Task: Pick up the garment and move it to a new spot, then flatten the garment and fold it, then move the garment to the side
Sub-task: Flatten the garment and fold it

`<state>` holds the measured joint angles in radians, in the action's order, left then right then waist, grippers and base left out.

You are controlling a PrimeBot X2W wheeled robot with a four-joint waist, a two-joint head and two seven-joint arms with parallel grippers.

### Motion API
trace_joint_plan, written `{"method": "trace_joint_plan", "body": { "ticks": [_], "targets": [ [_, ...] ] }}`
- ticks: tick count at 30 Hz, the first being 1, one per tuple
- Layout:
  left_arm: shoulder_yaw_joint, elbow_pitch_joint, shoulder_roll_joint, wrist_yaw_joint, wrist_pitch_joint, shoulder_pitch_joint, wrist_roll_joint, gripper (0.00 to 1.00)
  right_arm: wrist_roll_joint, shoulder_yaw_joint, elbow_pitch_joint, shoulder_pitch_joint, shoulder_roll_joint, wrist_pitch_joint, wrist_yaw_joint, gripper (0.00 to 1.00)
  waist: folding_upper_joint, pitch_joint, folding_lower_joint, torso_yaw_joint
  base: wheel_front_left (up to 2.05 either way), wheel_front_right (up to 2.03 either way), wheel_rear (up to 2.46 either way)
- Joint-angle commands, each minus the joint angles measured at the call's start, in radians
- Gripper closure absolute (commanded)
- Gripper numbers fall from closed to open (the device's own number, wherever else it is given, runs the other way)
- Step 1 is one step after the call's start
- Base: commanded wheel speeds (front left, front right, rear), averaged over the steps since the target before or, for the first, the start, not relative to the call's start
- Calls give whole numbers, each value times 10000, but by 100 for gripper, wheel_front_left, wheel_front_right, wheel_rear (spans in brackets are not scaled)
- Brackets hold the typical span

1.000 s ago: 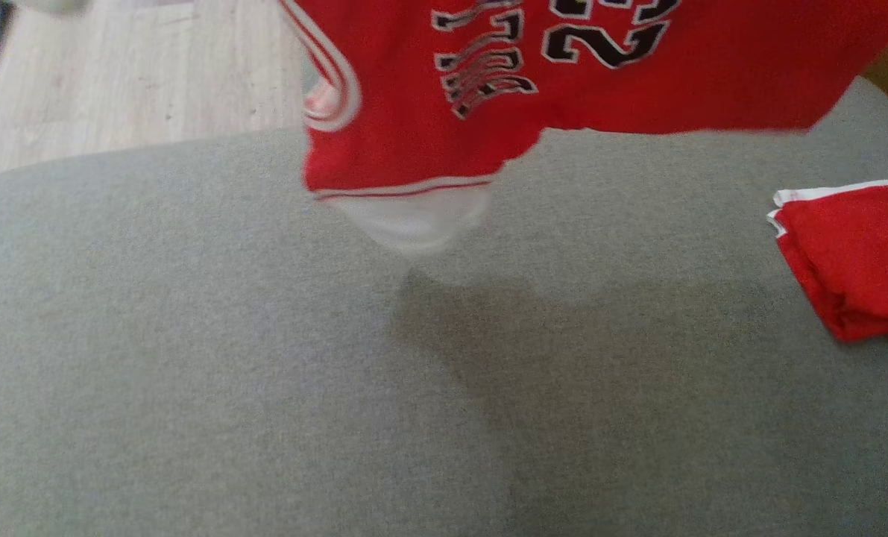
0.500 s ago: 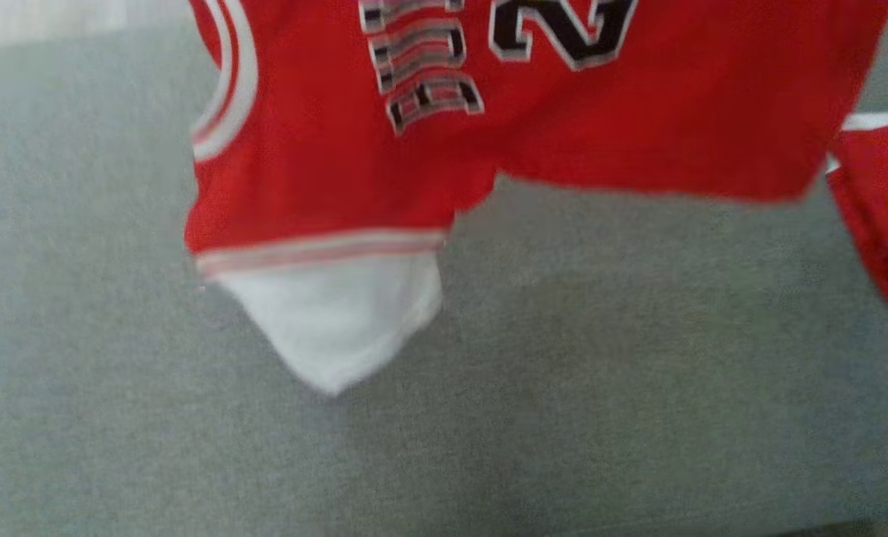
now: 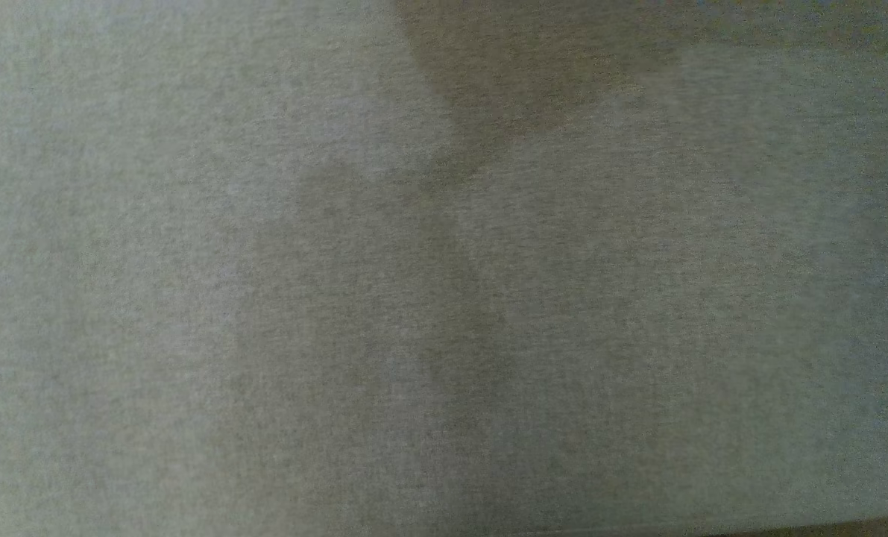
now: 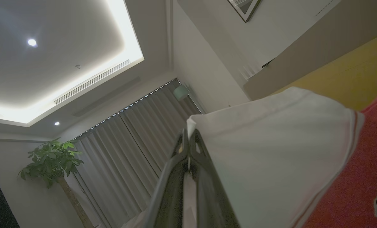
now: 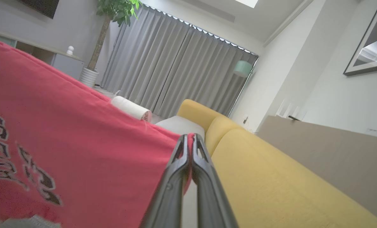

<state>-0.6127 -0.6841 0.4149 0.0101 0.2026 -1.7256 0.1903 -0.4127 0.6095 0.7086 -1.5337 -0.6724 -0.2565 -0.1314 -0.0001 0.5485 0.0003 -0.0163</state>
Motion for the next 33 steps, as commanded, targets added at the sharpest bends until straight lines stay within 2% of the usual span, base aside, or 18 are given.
{"method": "trace_joint_plan", "body": {
  "ticks": [1, 5, 9, 17, 20, 24, 33],
  "targets": [
    [217, 202, 396, 11, 95, -209, 65, 100, 48, -136, -258, 274, -241, -49, 7, 100, 1, 220, -3, 224, 0, 0, 0],
    [57, 673, 480, 7, 414, 652, 94, 100, 99, -107, -419, 1018, -542, -50, 7, 100, 1, 334, -3, 480, 0, 0, 0],
    [-150, 1648, 717, -42, 529, 2344, 263, 100, -74, -126, -587, 2127, -723, -51, 7, 100, 1, 132, -3, 627, 0, 0, 0],
    [-369, 3879, 2031, -601, 576, 7309, 1018, 100, -383, -1289, -1733, 5629, -580, -52, 7, 100, 1, -1021, -3, 361, 0, 0, 0],
    [-431, 4767, 2417, -1102, 563, 9368, 1459, 100, -283, -1687, -2273, 7146, -440, -52, 7, 100, 1, -1499, -3, 188, 0, 0, 0],
    [-516, 5729, 2623, -1733, 516, 11720, 2165, 100, -123, -1967, -2676, 9047, -238, -52, 7, 100, 1, -2134, -3, 32, 0, 0, 0],
    [-982, 7449, 2972, -2551, 238, 15300, 3279, 100, 135, -2743, -3513, 11981, 128, -53, 7, 100, 1, -3046, -3, -253, 0, 0, 0]
  ]
}}
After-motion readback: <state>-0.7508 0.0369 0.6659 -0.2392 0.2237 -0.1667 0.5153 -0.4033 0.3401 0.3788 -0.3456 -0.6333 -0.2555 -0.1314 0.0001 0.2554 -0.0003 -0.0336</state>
